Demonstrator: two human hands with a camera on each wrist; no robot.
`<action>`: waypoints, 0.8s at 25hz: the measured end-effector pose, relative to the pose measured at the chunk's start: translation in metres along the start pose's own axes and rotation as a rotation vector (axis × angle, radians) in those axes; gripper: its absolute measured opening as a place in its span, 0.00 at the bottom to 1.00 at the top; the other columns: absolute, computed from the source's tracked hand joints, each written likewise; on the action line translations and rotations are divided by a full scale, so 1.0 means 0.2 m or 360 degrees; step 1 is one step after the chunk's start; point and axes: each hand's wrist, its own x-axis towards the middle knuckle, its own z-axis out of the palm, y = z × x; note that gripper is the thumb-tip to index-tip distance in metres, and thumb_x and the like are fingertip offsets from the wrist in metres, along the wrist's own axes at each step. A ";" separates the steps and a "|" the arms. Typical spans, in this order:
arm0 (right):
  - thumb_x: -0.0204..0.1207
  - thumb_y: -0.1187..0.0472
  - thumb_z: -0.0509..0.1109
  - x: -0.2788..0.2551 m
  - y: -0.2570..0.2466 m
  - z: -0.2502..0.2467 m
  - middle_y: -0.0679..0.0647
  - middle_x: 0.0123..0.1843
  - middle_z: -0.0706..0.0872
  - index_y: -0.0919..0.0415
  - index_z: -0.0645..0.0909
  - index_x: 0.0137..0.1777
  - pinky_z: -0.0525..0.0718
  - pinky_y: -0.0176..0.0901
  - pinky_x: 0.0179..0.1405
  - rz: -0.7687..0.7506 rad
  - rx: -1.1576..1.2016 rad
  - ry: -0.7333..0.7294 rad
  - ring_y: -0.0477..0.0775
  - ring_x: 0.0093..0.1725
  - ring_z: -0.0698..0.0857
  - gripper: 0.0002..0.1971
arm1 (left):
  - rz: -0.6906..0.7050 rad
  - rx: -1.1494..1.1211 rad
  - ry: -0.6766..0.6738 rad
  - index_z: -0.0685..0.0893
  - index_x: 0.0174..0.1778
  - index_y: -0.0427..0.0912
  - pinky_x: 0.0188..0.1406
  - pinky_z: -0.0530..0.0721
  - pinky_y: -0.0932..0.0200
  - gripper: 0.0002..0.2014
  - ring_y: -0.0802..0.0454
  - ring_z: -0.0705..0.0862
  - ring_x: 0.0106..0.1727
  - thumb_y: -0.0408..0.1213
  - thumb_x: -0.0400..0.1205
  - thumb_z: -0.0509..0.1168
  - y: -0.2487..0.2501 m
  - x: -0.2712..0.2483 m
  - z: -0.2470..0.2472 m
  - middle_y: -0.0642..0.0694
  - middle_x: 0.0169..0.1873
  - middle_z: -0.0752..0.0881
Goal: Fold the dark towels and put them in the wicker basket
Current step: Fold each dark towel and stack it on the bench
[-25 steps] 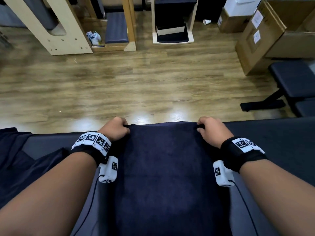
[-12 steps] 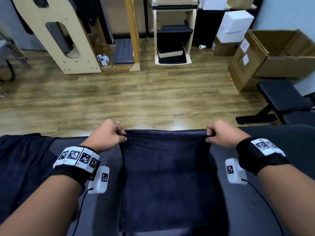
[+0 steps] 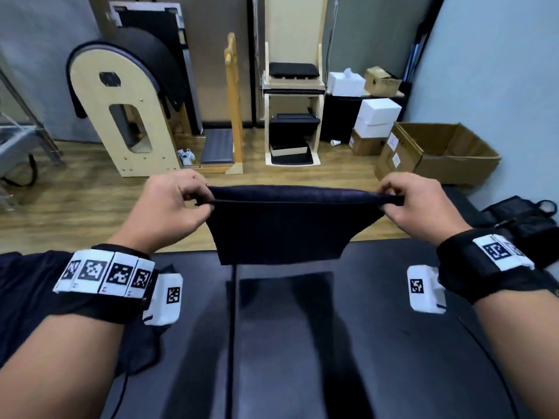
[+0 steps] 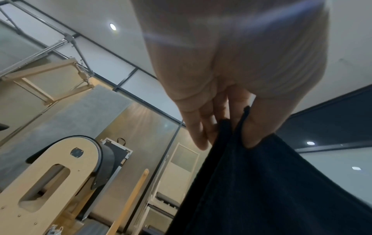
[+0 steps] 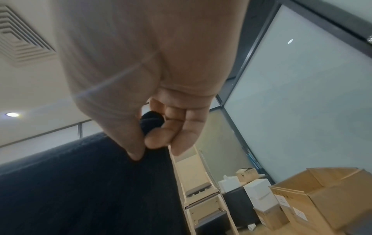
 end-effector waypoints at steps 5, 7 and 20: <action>0.67 0.67 0.79 -0.55 0.10 0.19 0.50 0.45 0.91 0.52 0.92 0.46 0.85 0.48 0.54 0.0048 -0.0074 -0.0194 0.58 0.49 0.89 0.11 | -0.0197 -0.0054 -0.0299 0.85 0.41 0.51 0.41 0.79 0.69 0.14 0.63 0.83 0.36 0.26 0.67 0.72 0.05 -0.58 0.18 0.59 0.34 0.86; 0.68 0.65 0.79 -0.82 0.18 0.36 0.47 0.45 0.94 0.49 0.94 0.46 0.84 0.39 0.54 0.0187 -0.0061 -0.0426 0.52 0.50 0.91 0.11 | -0.0255 0.0004 -0.0462 0.91 0.47 0.51 0.49 0.80 0.70 0.18 0.58 0.89 0.43 0.25 0.68 0.71 0.02 -0.90 0.36 0.59 0.40 0.89; 0.74 0.63 0.76 -1.54 0.32 0.49 0.45 0.24 0.85 0.51 0.87 0.40 0.79 0.30 0.27 0.0418 0.0192 -0.1411 0.45 0.22 0.85 0.05 | -0.0984 0.0098 -0.1181 0.90 0.48 0.47 0.44 0.73 0.66 0.07 0.57 0.85 0.46 0.39 0.85 0.65 0.26 -1.73 0.53 0.57 0.37 0.87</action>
